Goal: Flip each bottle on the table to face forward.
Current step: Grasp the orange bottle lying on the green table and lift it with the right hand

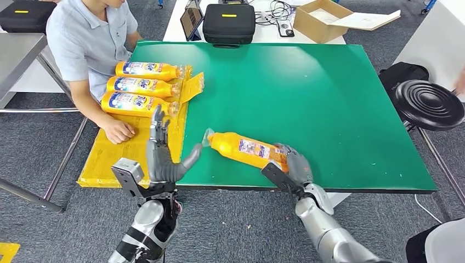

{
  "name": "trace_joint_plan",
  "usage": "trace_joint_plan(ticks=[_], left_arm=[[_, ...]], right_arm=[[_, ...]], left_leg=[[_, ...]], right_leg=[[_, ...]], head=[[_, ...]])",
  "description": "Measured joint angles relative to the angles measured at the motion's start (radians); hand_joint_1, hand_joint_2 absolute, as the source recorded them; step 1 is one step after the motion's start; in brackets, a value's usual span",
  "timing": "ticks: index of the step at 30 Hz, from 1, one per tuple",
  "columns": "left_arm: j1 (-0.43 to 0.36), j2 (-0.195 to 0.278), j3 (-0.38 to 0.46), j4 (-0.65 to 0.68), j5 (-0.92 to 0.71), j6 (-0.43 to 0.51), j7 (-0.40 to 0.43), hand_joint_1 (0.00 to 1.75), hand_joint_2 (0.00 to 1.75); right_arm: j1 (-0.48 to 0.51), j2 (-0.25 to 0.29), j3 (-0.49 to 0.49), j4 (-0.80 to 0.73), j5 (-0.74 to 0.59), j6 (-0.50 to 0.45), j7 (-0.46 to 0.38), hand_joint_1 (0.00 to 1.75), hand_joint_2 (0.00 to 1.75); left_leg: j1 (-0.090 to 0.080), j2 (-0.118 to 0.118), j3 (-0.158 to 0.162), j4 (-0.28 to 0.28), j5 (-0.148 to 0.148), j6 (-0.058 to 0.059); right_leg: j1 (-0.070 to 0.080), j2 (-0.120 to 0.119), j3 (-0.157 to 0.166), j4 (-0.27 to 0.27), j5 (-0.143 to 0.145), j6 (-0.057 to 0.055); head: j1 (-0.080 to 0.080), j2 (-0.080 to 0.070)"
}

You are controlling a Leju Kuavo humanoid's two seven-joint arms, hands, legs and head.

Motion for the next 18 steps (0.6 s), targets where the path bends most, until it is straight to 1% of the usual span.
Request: trace_joint_plan(ticks=[4, 6, 8, 10, 12, 14, 16, 18], left_arm=[[0.018, -0.003, 0.040, -0.016, 0.041, 0.044, 0.030, 0.00, 1.75], [0.027, -0.003, 0.055, -0.020, 0.069, 0.036, 0.060, 0.00, 1.75], [0.036, -0.002, 0.063, -0.020, 0.096, 0.001, 0.094, 0.00, 1.75], [0.045, 0.003, 0.064, -0.019, 0.124, -0.084, 0.132, 0.00, 1.75], [0.051, 0.014, 0.057, -0.012, 0.159, -0.229, 0.168, 0.00, 1.75], [0.056, 0.028, 0.043, -0.001, 0.169, -0.356, 0.179, 0.00, 1.75], [0.060, 0.039, 0.030, 0.008, 0.151, -0.416, 0.173, 0.00, 1.75], [0.063, 0.048, 0.020, 0.014, 0.128, -0.445, 0.172, 0.00, 1.75]], right_arm=[[0.080, 0.024, -0.003, -0.144, -0.162, -0.022, -0.007, 1.74, 1.75], [0.123, 0.031, -0.001, -0.235, -0.241, -0.034, -0.008, 1.73, 1.75], [0.164, 0.034, 0.008, -0.324, -0.295, -0.042, -0.008, 1.73, 1.75], [0.206, 0.036, 0.023, -0.414, -0.332, -0.037, -0.008, 1.73, 1.75], [0.241, 0.037, 0.043, -0.498, -0.361, -0.014, -0.008, 1.74, 1.75], [0.268, 0.039, 0.065, -0.566, -0.380, 0.021, -0.008, 1.74, 1.75], [0.286, 0.040, 0.088, -0.617, -0.389, 0.057, -0.008, 1.75, 1.75], [0.297, 0.041, 0.112, -0.654, -0.391, 0.090, -0.008, 1.75, 1.75]], left_leg=[[0.000, 0.000, -0.001, 0.000, 0.000, 0.000], [0.000, 0.000, -0.002, 0.000, 0.000, 0.000], [0.000, 0.000, -0.002, 0.000, 0.000, 0.000], [0.000, 0.000, -0.003, 0.000, 0.000, 0.000], [-0.001, 0.000, -0.004, 0.000, 0.000, 0.000], [-0.001, 0.000, -0.004, 0.000, 0.000, 0.000], [-0.001, 0.000, -0.004, 0.000, 0.000, 0.000], [0.000, 0.000, -0.004, 0.000, 0.000, 0.000]], right_leg=[[0.000, 0.000, -0.001, 0.000, 0.000, 0.000], [0.000, 0.000, -0.002, 0.000, 0.000, 0.000], [-0.001, 0.000, -0.002, 0.000, 0.000, 0.000], [-0.001, 0.000, -0.003, 0.000, 0.000, 0.000], [-0.002, 0.000, -0.003, 0.000, 0.000, 0.000], [-0.002, 0.000, -0.004, 0.000, 0.000, 0.000], [-0.001, 0.000, -0.004, 0.000, 0.000, 0.000], [-0.001, 0.000, -0.004, 0.000, 0.000, 0.000]], head=[[0.000, 0.000], [0.000, 0.000], [0.000, 0.000], [0.000, 0.000], [0.000, 0.000], [0.000, 0.000], [0.000, 0.000], [0.000, 0.000]])
